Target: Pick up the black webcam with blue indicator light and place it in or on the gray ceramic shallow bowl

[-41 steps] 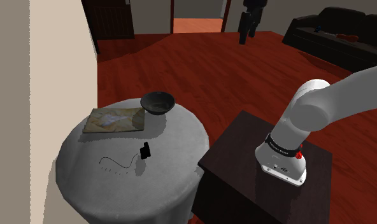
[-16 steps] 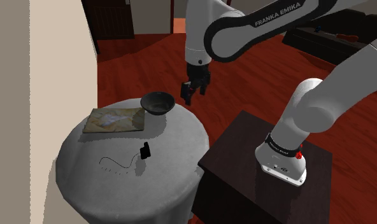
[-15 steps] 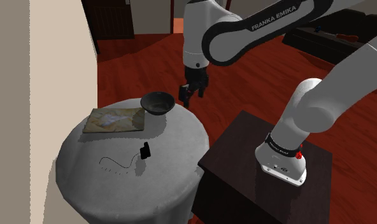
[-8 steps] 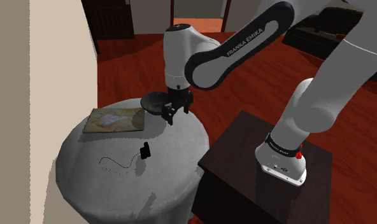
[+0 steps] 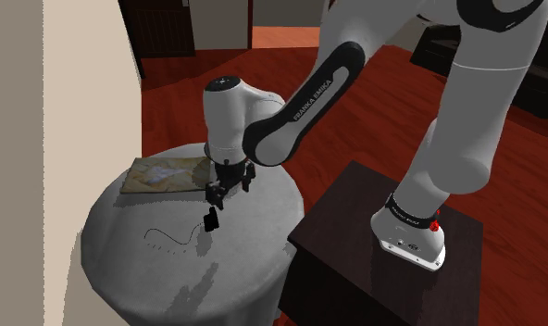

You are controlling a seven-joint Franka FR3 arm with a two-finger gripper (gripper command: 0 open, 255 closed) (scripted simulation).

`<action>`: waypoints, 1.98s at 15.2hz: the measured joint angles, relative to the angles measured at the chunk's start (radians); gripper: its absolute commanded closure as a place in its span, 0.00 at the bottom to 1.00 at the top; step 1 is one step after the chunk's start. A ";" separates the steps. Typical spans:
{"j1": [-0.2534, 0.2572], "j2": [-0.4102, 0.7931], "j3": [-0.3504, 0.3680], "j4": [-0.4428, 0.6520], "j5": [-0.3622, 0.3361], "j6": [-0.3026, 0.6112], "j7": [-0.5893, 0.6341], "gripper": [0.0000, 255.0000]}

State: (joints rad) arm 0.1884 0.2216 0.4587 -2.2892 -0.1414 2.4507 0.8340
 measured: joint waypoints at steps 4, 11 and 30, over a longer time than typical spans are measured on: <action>0.069 0.155 -0.032 0.116 -0.088 0.031 0.106 0.00; 0.134 0.299 -0.080 0.206 -0.159 0.081 0.177 0.00; 0.151 0.342 -0.100 0.215 -0.182 0.115 0.194 1.00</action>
State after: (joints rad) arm 0.3390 0.5639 0.3585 -2.0744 -0.3236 2.5657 1.0282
